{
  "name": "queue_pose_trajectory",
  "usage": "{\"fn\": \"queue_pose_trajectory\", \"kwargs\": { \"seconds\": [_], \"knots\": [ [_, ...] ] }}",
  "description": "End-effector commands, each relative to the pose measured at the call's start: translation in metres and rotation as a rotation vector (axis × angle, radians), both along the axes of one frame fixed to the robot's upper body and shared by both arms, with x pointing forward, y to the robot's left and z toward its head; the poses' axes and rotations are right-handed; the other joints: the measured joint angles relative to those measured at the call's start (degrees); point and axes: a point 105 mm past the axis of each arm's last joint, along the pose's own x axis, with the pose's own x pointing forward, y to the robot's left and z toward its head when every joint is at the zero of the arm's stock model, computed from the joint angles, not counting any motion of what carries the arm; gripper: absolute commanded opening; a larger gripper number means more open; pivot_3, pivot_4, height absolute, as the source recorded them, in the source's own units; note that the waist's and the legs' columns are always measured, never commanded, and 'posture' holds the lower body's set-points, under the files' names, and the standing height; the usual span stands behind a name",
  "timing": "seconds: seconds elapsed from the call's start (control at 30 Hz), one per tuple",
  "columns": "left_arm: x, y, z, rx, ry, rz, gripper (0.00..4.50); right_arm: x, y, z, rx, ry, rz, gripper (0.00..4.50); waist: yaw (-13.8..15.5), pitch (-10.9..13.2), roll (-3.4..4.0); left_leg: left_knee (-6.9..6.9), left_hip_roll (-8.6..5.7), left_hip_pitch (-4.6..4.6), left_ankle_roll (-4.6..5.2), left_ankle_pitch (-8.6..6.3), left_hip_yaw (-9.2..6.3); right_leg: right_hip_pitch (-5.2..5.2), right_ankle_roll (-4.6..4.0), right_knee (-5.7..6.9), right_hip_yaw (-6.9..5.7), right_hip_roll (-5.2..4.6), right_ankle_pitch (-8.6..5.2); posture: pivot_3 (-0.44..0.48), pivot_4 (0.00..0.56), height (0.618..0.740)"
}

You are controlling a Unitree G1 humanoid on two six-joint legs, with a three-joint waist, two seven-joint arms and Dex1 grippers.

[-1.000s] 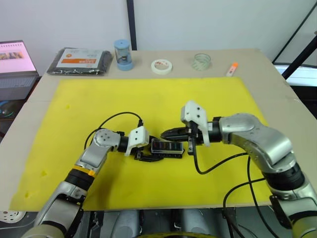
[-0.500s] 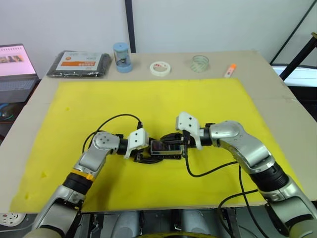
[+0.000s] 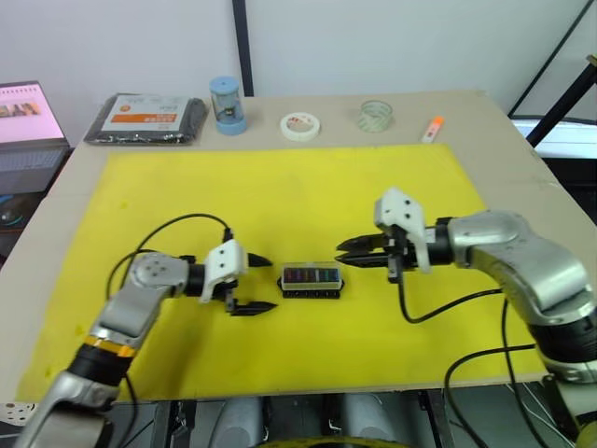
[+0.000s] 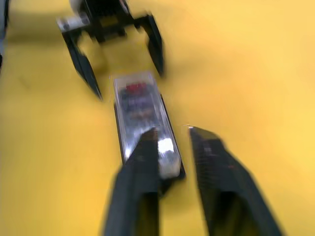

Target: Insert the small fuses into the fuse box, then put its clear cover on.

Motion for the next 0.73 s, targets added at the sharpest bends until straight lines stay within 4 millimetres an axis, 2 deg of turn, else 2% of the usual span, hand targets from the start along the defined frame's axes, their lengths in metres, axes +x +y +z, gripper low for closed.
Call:
{"fn": "queue_pose_trajectory", "kwargs": {
  "seconds": [0.03, 0.17, 0.23, 0.4, 0.53, 0.73],
  "knots": [
    [-0.006, 0.014, 0.048, -0.071, -0.049, 0.034, 4.50, -0.006, -0.018, 0.016, -0.064, -0.064, 0.021, 2.32, 0.24, 0.07, -0.01, 0.00, -0.01, -0.02, 0.00, 0.00, -0.02, 0.01, 0.00, 0.00, 0.00, -0.06, 0.00, 0.000, 0.150, 0.740],
    [-0.015, 0.029, 0.081, -0.106, -0.047, 0.096, 4.50, -0.011, -0.047, 0.023, -0.163, -0.074, -0.002, 3.77, 0.37, 0.17, 0.07, 0.01, -0.11, -0.05, -0.02, 0.00, -0.03, 0.03, -0.01, -0.06, -0.04, -0.20, -0.01, 0.000, 0.150, 0.740],
    [-0.020, 0.039, 0.090, -0.080, -0.068, 0.131, 4.50, -0.016, -0.064, 0.028, -0.215, -0.076, -0.018, 4.46, 0.27, 0.21, 0.09, -0.01, -0.13, -0.04, -0.02, -0.01, -0.02, 0.07, 0.00, -0.14, -0.05, -0.20, 0.00, 0.000, 0.150, 0.740],
    [-0.032, 0.070, 0.098, 0.015, -0.072, 0.228, 4.50, -0.025, -0.097, 0.036, -0.295, -0.067, -0.084, 4.46, 0.14, 0.34, 0.08, -0.06, -0.08, 0.00, -0.10, 0.03, 0.07, 0.09, -0.01, -0.24, -0.09, -0.10, -0.01, 0.000, 0.150, 0.740],
    [-0.040, 0.087, 0.094, 0.070, -0.049, 0.270, 4.50, -0.026, -0.113, 0.041, -0.323, -0.075, -0.134, 4.46, 0.17, 0.39, 0.13, -0.10, -0.05, 0.05, -0.10, 0.03, 0.11, 0.08, -0.17, -0.24, -0.08, 0.01, -0.10, 0.000, 0.150, 0.740],
    [-0.041, 0.091, 0.092, 0.073, -0.050, 0.269, 4.50, -0.030, -0.113, 0.044, -0.313, -0.078, -0.138, 4.46, 0.37, 0.47, 0.17, -0.13, -0.07, 0.02, -0.21, 0.09, 0.14, 0.08, -0.19, -0.31, -0.07, 0.01, -0.11, 0.000, 0.150, 0.740]
  ]
}}
